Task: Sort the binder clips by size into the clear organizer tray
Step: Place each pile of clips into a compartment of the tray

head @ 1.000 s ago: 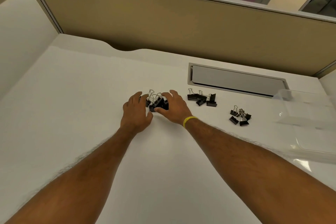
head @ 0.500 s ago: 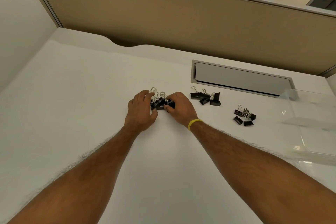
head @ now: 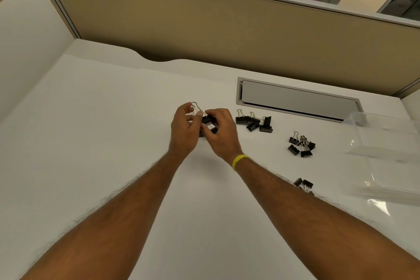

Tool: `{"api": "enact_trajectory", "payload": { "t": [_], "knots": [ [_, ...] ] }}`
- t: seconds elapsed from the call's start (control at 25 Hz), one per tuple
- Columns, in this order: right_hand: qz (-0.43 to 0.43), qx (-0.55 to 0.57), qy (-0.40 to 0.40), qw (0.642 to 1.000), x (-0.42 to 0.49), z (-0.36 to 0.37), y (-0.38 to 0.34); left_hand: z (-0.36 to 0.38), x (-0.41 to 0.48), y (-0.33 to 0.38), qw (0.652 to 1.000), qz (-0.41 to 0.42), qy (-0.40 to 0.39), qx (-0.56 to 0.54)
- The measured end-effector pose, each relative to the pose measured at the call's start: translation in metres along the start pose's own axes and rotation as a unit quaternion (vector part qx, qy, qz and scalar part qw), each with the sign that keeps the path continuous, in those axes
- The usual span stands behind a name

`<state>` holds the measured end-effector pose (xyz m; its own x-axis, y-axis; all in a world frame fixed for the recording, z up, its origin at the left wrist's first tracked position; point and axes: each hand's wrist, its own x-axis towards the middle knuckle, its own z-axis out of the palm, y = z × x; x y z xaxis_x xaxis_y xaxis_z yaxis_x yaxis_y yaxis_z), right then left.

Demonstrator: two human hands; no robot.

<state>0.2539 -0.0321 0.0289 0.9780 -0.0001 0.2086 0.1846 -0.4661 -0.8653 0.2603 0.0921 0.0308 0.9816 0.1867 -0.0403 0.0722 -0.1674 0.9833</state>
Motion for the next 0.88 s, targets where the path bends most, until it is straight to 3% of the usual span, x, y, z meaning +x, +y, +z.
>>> {"api": "enact_trajectory", "payload": {
  "t": [0.12, 0.32, 0.48, 0.64, 0.76, 0.88],
  "knots": [
    [-0.004, 0.049, 0.001, 0.999, -0.001, 0.015, -0.014, 0.005, 0.005, 0.012, 0.969, -0.164, -0.037, -0.179],
    [-0.046, -0.006, -0.074, 0.996, -0.002, 0.020, -0.013, -0.019, 0.008, 0.006, 0.937, -0.196, 0.006, -0.289],
    [0.012, -0.181, -0.054, 0.982, 0.004, 0.024, 0.007, -0.046, 0.020, -0.009, 0.948, -0.175, 0.055, -0.259],
    [0.085, -0.367, -0.151, 0.914, 0.010, 0.041, 0.017, -0.059, 0.017, -0.023, 0.963, -0.185, 0.061, -0.188],
    [0.099, -0.424, -0.176, 0.883, 0.013, 0.049, 0.021, -0.059, 0.013, -0.032, 0.966, -0.189, 0.054, -0.170],
    [0.068, -0.444, -0.140, 0.882, 0.010, 0.049, 0.030, -0.057, 0.012, -0.039, 0.969, -0.189, 0.059, -0.150]
  ]
}}
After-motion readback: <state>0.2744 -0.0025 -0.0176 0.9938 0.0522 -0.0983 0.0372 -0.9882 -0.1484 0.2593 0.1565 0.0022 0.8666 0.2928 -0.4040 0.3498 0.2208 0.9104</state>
